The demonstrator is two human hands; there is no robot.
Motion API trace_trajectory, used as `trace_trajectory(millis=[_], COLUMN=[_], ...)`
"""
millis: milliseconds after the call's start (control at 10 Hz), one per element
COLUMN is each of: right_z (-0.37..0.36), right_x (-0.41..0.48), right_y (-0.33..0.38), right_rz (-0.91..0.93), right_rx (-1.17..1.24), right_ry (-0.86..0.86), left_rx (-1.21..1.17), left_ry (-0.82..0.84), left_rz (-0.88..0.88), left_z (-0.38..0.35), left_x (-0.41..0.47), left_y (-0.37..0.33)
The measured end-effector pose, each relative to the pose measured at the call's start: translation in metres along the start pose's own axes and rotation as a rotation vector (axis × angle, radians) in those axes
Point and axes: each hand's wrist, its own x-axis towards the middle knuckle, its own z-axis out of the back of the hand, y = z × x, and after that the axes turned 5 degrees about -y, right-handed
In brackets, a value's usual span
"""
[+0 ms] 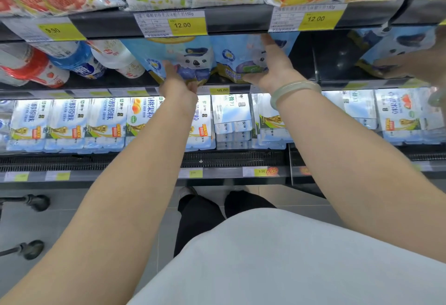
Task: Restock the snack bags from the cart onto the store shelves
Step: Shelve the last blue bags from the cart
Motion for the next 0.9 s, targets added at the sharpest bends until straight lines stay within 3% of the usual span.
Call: trace_trajectory(millis=[100,300,500,700,900], right_z=[-0.004,-0.004,0.001,0.009,0.01], right_x=[-0.001,0.002,0.007,0.005,-0.003], right_y=[-0.003,-0.011,-0.012,-0.008,-0.022], right_rz=[0.008,0.021,0.006,-0.029,0.009], right_rx=[0.022,0.075,0.044,-0.242,-0.265], right_ry=[0.025,0.092,0.092,0.029,0.01], left_rx=[0.047,-0.125,-0.209,-0.209,-0.193], left_ry=[0.07,0.276,0.293,0.247,0.254], left_rz=[0.04,0.115,0.075,0.09,0.156], left_z=[0.0,0.001,0.0,0.008,0.022], left_x=[0.011,0.028,0.029,0.018,0.01], left_y=[-0.015,-0.023,-0.023,-0.022,-0.021])
